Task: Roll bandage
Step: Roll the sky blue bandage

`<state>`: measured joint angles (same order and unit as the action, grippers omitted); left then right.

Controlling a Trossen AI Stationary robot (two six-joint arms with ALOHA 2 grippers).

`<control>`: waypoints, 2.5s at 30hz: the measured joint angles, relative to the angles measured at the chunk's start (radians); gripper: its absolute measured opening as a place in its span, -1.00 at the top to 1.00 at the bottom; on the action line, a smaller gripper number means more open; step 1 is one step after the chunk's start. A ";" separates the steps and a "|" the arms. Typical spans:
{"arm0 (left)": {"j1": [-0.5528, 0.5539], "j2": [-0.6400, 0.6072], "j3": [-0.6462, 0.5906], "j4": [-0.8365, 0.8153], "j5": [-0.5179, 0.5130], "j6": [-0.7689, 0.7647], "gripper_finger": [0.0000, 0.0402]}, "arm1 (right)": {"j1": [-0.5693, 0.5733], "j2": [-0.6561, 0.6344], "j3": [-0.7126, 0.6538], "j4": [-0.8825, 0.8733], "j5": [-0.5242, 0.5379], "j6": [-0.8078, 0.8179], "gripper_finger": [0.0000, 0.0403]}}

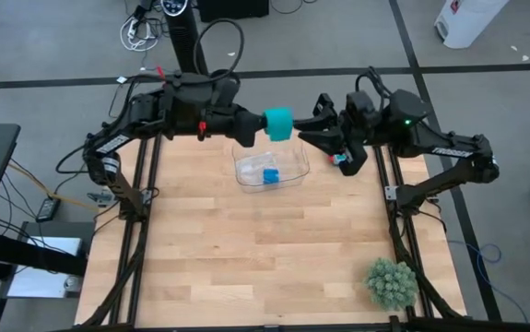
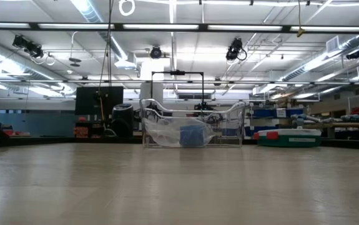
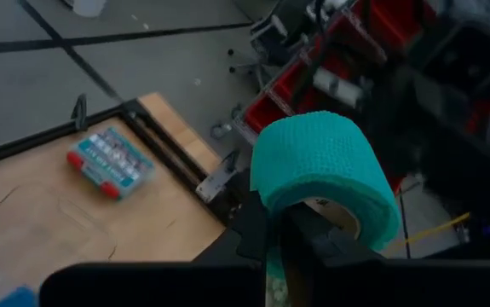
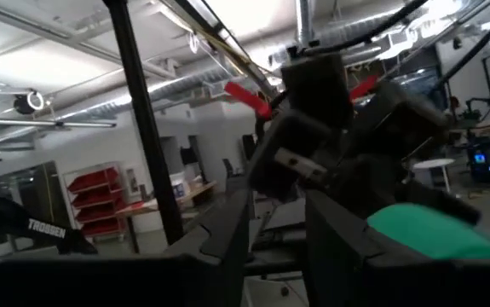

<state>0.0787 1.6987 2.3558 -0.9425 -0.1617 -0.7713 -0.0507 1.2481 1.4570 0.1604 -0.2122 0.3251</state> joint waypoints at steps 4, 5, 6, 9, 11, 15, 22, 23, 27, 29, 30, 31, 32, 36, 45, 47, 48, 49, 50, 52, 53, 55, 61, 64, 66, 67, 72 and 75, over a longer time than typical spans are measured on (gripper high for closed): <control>0.003 0.012 0.000 0.043 0.025 -0.010 0.89 | 0.010 0.021 0.000 0.002 0.003 -0.009 0.51; 0.003 0.015 0.000 0.057 0.034 -0.018 0.89 | 0.010 0.026 0.000 0.002 0.003 -0.013 0.53; 0.003 0.017 0.000 0.064 0.047 -0.020 0.89 | 0.010 0.028 0.000 -0.007 0.004 -0.018 0.54; 0.003 0.037 0.000 0.108 0.072 -0.040 0.89 | 0.010 0.041 0.002 -0.024 0.018 -0.050 0.58; 0.003 0.046 -0.002 0.119 0.082 -0.050 0.89 | 0.010 0.045 0.000 -0.054 0.021 -0.074 0.61; 0.003 0.051 -0.002 0.144 0.088 -0.074 0.89 | 0.011 0.041 0.002 -0.105 0.045 -0.128 0.65; 0.000 0.051 -0.002 0.172 0.100 -0.099 0.89 | 0.012 0.002 0.002 -0.207 0.156 -0.265 0.77; 0.000 0.050 -0.002 0.176 0.102 -0.099 0.89 | 0.012 -0.003 0.002 -0.222 0.165 -0.286 0.79; 0.000 0.047 -0.002 0.200 0.130 -0.098 0.89 | 0.012 -0.007 0.001 -0.251 0.186 -0.335 0.87; -0.001 0.045 -0.001 0.200 0.153 -0.098 0.89 | 0.009 -0.006 0.000 -0.256 0.193 -0.351 0.91; -0.001 0.045 0.000 0.201 0.165 -0.098 0.89 | 0.004 -0.006 0.000 -0.258 0.203 -0.361 0.93; -0.002 0.045 0.000 0.200 0.185 -0.099 0.89 | -0.001 -0.006 0.000 -0.257 0.219 -0.368 0.94; -0.004 0.045 0.000 0.199 0.194 -0.099 0.89 | -0.006 -0.006 0.000 -0.257 0.235 -0.377 0.96; -0.005 0.045 0.000 0.193 0.202 -0.097 0.89 | -0.031 -0.006 0.000 -0.252 0.255 -0.389 0.99; -0.004 0.045 0.000 0.191 0.207 -0.051 0.89 | -0.028 -0.008 0.000 -0.556 0.209 -0.291 0.95; -0.003 0.045 0.000 0.172 0.215 -0.019 0.89 | -0.029 -0.008 0.000 -0.609 0.202 -0.243 0.94; -0.005 0.045 0.000 0.150 0.216 0.000 0.89 | -0.035 -0.010 0.000 -0.630 0.189 -0.219 0.94; -0.009 0.045 0.000 0.127 0.216 0.029 0.89 | -0.041 -0.012 0.000 -0.652 0.177 -0.201 0.94; -0.016 0.045 0.000 0.104 0.215 0.063 0.89 | -0.047 -0.017 0.000 -0.669 0.164 -0.190 0.94; -0.038 0.045 0.000 0.067 0.202 0.118 0.89 | -0.058 -0.032 0.000 -0.704 0.143 -0.181 0.95; -0.052 0.045 0.000 0.046 0.185 0.150 0.89 | -0.063 -0.042 0.000 -0.720 0.142 -0.176 0.96; -0.085 0.045 0.000 0.009 0.131 0.222 0.89 | -0.079 -0.061 0.000 -0.743 0.139 -0.171 0.97; -0.156 0.045 -0.047 -0.128 -0.020 0.297 0.89 | -0.146 -0.105 0.000 -0.756 0.145 -0.166 0.99; -0.164 0.045 -0.090 -0.237 -0.018 0.236 0.89 | -0.170 -0.113 0.000 -0.755 0.139 -0.160 0.98; -0.171 0.043 -0.132 -0.304 0.004 0.187 0.89 | -0.179 -0.113 0.000 -0.754 0.133 -0.160 0.98; -0.176 0.045 -0.151 -0.336 0.027 0.166 0.89 | -0.182 -0.112 0.000 -0.754 0.129 -0.160 0.98; -0.208 0.045 -0.266 -0.377 0.133 0.107 0.88 | -0.183 -0.092 0.000 -0.724 0.094 -0.158 0.99; -0.235 0.047 -0.328 -0.377 0.157 0.085 0.88 | -0.183 -0.081 0.000 -0.708 0.083 -0.151 0.98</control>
<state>-0.1568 1.7454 2.0274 -1.3196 -0.0043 -0.6864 -0.2336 1.1675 1.4570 -0.5479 -0.1287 0.1737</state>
